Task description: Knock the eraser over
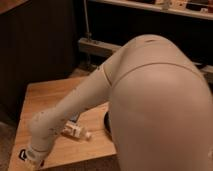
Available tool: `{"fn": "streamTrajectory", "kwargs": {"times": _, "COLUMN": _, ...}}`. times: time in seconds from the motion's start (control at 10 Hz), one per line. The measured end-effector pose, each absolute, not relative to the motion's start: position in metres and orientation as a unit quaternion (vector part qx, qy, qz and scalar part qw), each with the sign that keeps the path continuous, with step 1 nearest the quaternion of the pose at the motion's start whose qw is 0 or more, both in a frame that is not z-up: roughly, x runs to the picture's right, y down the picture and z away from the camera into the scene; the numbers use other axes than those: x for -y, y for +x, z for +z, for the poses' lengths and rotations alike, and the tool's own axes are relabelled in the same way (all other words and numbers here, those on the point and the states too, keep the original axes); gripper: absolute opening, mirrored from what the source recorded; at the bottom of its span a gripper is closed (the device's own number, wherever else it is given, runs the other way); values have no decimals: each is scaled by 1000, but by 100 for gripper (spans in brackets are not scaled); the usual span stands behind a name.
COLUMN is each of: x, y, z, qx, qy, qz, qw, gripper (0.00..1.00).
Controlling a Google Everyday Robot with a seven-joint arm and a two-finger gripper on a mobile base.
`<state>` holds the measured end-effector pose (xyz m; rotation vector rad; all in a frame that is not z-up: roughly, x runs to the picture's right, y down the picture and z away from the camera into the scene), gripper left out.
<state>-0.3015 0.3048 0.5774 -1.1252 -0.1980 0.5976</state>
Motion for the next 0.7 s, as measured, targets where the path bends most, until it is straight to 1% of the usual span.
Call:
{"fn": "streamTrajectory", "kwargs": {"times": 0.4, "x": -306, "y": -314, "z": 586, "qx": 79, "qy": -524, "qz": 286, "qw": 799, "gripper": 0}}
{"fn": "streamTrajectory", "kwargs": {"times": 0.6, "x": -297, "y": -314, "z": 594, "qx": 80, "qy": -538, "qz": 334, "qw": 770, "gripper": 0}}
{"fn": "streamTrajectory", "kwargs": {"times": 0.7, "x": -285, "y": -308, "z": 602, "qx": 97, "qy": -550, "qz": 384, "qw": 735, "gripper": 0}}
